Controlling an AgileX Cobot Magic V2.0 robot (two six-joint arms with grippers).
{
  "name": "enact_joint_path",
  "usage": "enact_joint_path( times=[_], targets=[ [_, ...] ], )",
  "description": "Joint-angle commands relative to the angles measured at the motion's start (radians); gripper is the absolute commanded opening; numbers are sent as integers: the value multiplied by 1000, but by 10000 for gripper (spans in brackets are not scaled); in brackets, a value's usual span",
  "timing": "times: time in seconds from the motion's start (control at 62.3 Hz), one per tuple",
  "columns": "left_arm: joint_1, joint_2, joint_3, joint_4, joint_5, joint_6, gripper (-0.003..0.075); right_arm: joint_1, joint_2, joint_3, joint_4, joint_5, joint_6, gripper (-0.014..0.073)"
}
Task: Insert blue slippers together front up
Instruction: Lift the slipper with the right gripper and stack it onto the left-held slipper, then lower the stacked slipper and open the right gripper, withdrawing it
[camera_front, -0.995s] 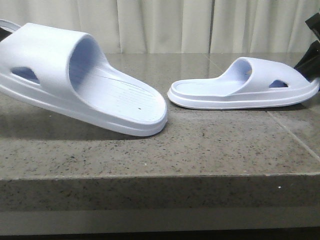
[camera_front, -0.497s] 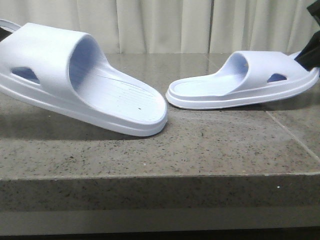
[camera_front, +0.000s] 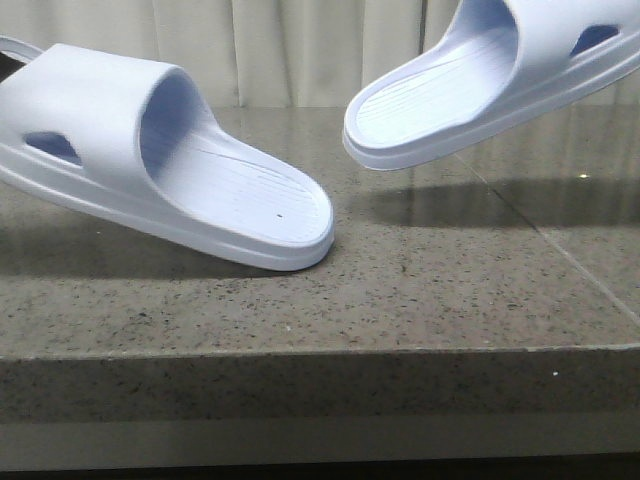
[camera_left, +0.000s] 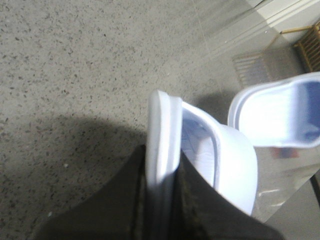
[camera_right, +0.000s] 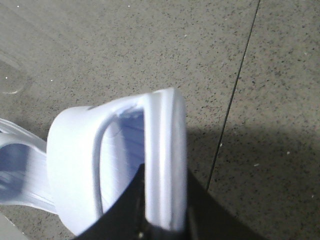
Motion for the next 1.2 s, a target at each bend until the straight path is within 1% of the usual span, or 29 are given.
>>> enact_joint_path(
  times=[0.0,0.16,0.225,0.337,0.433,0.562,0.77,0.85,0.979,1.187],
  targets=[
    [-28,-10,-23,-133,6,1,-20,-3,-64,3,47,-6,5,-68],
    [-99,51,-23,-255,-88,53,-20,-12,-58,12,53,-15,43,-68],
    [-131,88,-23,-326,-91,82,-20,-14,-58,12,61,-15,46,-68],
    [-198,159,-23,-449,-91,175,-20,-14,-55,12,71,-19,46,-68],
    [-239,213,-46,-446,-115,191,-20,-14,-37,12,83,-18,48,-68],
    [-279,276,-85,-453,-116,204,-20,-14,17,14,130,-2,54,-68],
    [-290,304,-113,-453,-134,206,-20,-3,109,42,195,11,53,-68],
    [-290,304,-117,-453,-141,206,-20,20,140,58,220,1,40,-68],
    [-290,304,-117,-453,-143,206,-20,96,181,85,268,-60,33,-68],
    [-290,304,-118,-453,-154,206,-20,301,218,90,290,-168,30,-68]
  ],
)
